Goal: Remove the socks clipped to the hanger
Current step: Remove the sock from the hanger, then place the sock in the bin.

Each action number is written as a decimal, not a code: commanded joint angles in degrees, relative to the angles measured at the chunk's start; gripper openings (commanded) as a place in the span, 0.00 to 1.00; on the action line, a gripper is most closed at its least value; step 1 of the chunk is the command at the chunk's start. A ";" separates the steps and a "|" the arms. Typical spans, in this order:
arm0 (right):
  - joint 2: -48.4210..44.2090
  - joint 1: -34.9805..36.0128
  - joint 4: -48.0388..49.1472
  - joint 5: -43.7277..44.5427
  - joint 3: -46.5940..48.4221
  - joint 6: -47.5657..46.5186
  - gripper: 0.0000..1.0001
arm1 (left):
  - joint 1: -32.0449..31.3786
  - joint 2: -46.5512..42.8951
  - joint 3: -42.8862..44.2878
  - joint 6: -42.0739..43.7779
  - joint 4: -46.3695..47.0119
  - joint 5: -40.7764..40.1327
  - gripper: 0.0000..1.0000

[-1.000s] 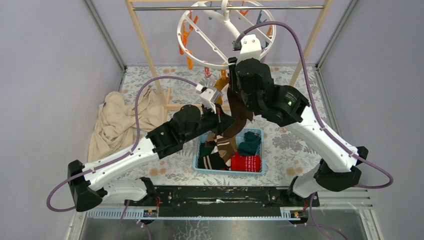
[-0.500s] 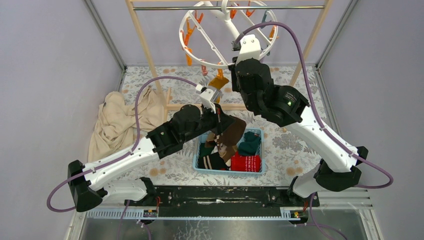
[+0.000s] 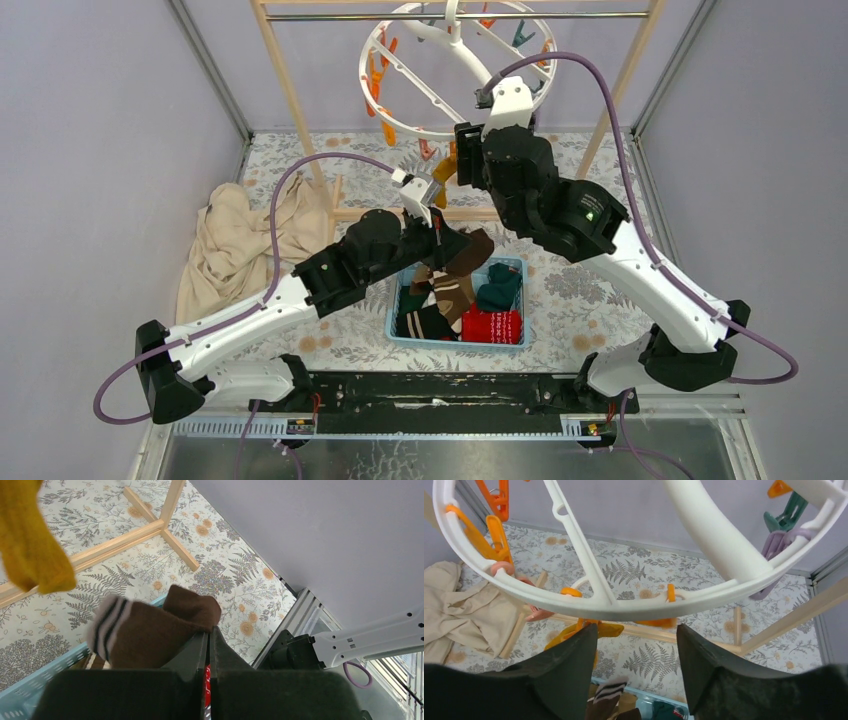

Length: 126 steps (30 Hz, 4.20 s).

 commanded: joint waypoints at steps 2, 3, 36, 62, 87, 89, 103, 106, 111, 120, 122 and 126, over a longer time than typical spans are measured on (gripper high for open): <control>-3.55 0.38 2.35 1.49 -1.78 1.39 0.73 | 0.30 -1.31 0.31 -0.24 0.12 0.53 0.00; -4.12 0.34 2.18 1.54 -2.23 1.71 0.77 | 0.30 -1.26 0.33 -0.31 0.03 0.59 0.00; -29.34 -2.17 -3.61 -0.47 -36.69 17.71 1.00 | 0.22 3.44 -4.79 -7.16 4.70 7.88 0.00; -30.95 -3.18 -2.27 -4.51 -41.51 17.28 1.00 | -0.36 15.44 -8.31 -7.30 8.13 7.58 0.03; -27.01 -3.27 -3.31 -12.71 -41.90 18.16 1.00 | -0.23 11.83 -1.12 -4.15 -5.81 0.92 0.56; -26.42 -3.31 -3.18 -14.61 -42.74 18.25 1.00 | -0.02 11.10 -2.06 -4.41 -6.57 0.06 0.57; -23.48 -3.27 4.37 -25.60 -55.54 24.04 0.94 | 4.06 15.04 -14.44 -7.57 1.34 2.11 0.51; -21.32 -3.27 6.20 -26.83 -58.03 25.18 0.85 | 4.35 16.06 -14.97 -8.10 1.09 1.51 0.50; -16.50 -3.27 6.32 -27.52 -60.81 27.15 0.78 | 4.54 16.69 -15.76 -8.73 0.26 1.08 0.48; -9.18 -4.63 9.53 -28.16 -65.91 28.82 0.86 | 4.69 17.35 -19.65 -11.05 2.45 0.79 0.47; -7.36 -6.53 12.63 -31.47 -66.98 28.31 0.87 | 4.75 17.73 -19.95 -11.03 2.94 0.43 0.47; -4.91 -8.95 15.45 -33.36 -67.27 27.17 0.87 | 5.53 18.09 -20.44 -10.64 3.65 0.09 0.47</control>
